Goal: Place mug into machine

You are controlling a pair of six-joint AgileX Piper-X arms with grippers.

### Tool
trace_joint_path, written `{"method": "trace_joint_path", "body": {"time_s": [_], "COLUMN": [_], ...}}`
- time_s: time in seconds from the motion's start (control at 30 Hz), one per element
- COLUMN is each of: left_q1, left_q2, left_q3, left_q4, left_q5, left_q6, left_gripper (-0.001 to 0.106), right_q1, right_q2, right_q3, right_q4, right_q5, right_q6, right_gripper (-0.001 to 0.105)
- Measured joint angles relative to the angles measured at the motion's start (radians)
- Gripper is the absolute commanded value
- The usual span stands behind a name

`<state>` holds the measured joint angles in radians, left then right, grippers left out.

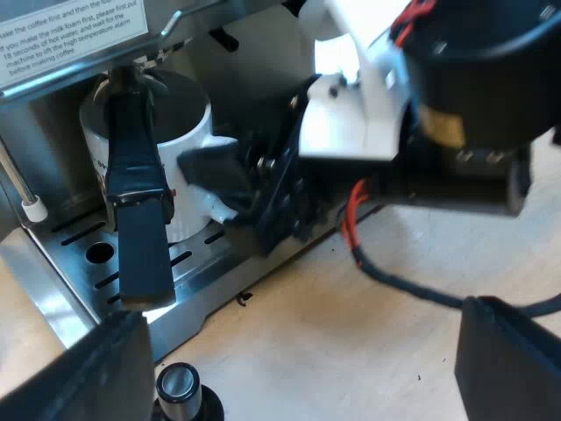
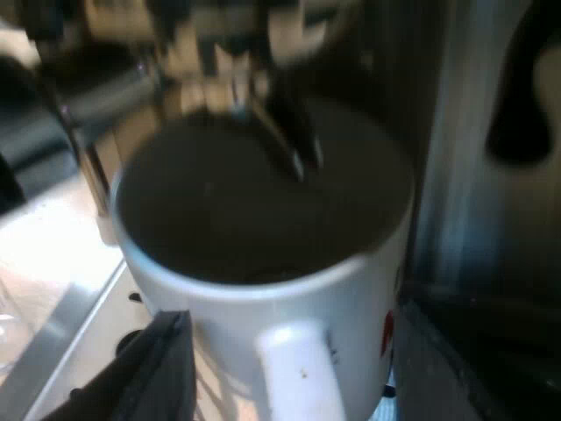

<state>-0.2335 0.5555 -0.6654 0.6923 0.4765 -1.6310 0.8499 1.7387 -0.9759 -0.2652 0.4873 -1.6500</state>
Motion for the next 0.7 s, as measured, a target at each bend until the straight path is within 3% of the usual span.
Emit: {"method": "trace_joint_path", "body": {"time_s": [0.27, 0.7], "left_q1": [0.000, 0.000], "left_q2": [0.000, 0.000], "left_q3": [0.000, 0.000], "left_q4": [0.000, 0.000], "left_q5": [0.000, 0.007], "left_q6": [0.000, 0.000], "left_gripper": [0.072, 0.072], "right_q1": [0.005, 0.115], "right_q2": [-0.104, -0.256], "right_q3": [-0.001, -0.001], "right_q4": [0.180, 0.396], "right_q5": [-0.069, -0.054], "right_q6": [0.000, 0.038], "right_gripper": [0.051, 0.051]}}
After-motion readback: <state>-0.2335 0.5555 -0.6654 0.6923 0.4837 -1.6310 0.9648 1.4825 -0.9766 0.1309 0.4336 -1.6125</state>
